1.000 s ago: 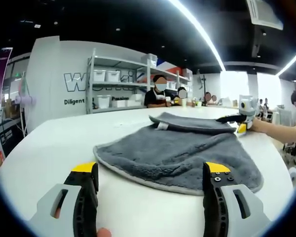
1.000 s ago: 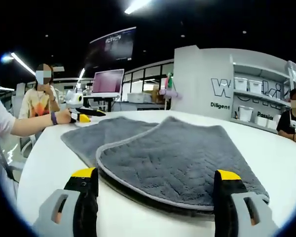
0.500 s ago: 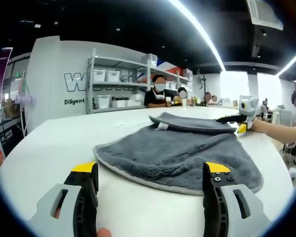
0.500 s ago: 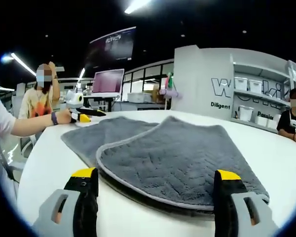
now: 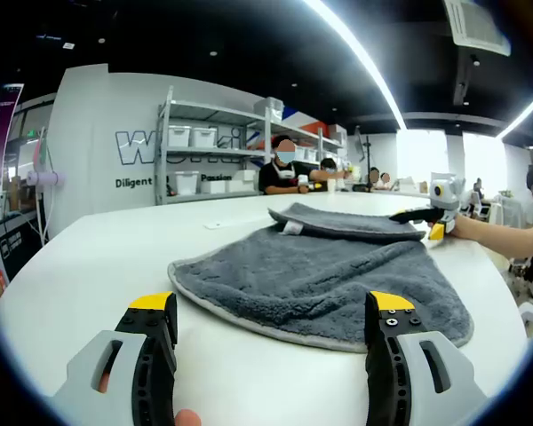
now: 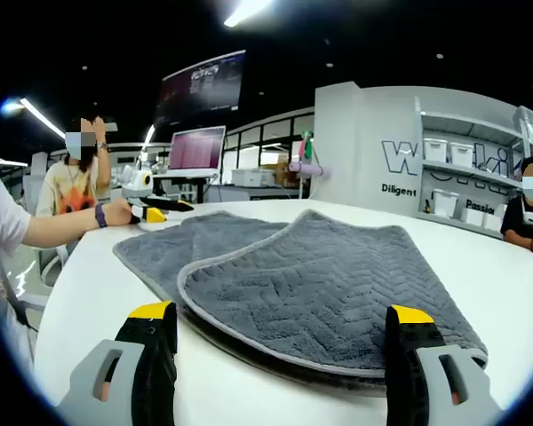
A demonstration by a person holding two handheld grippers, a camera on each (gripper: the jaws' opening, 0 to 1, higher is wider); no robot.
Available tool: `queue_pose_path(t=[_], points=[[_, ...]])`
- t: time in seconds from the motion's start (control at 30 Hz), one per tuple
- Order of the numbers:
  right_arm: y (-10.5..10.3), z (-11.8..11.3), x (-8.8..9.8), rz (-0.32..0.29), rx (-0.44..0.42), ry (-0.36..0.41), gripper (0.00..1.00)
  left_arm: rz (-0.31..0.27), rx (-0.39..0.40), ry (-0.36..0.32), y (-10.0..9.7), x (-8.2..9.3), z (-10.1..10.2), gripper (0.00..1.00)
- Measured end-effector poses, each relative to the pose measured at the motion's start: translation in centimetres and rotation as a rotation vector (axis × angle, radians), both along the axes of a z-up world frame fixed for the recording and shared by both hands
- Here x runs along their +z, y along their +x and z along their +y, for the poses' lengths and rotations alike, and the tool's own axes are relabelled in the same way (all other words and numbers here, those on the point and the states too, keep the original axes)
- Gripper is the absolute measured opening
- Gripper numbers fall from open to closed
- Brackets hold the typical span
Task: Fold the towel on the table until its edges align and the towel forms a compact rectangular stack.
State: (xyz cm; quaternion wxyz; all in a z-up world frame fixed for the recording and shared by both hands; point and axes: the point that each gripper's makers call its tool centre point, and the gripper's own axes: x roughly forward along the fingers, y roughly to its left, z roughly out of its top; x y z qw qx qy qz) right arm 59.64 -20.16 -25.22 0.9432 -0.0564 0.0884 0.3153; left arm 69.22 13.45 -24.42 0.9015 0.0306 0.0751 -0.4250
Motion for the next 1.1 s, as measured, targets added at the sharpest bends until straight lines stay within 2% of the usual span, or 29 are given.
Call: queue_pose_path(t=[0.23,0.43,0.67,0.8,1.0,1.1], points=[[-0.5,0.6,0.7,-0.022,0.03,0.035,0.99,0.0,-0.003,-0.004,-0.1,0.0,0.0,0.85],[-0.8,1.3,0.8,-0.009,0.053,0.065,0.99,0.001,-0.003,-0.005,0.0,0.0,0.1,0.85],[-1.6,3.7,0.0,0.008,0.099,0.014,0.99,0.001,-0.005,-0.007,-0.1,0.1,0.0,0.85],[-2.3,5.6,0.0,0.007,0.134,0.018,0.99,0.001,-0.005,-0.008,-0.1,0.1,0.0,0.85],[-3.6,9.8,-0.3,0.011,0.225,-0.003,0.99,0.001,-0.004,-0.005,-0.1,0.0,0.0,0.85],[-4.2,12.7,-0.6,0.019,0.279,-0.022,0.99,0.001,-0.004,-0.005,-0.1,0.0,0.0,0.85]])
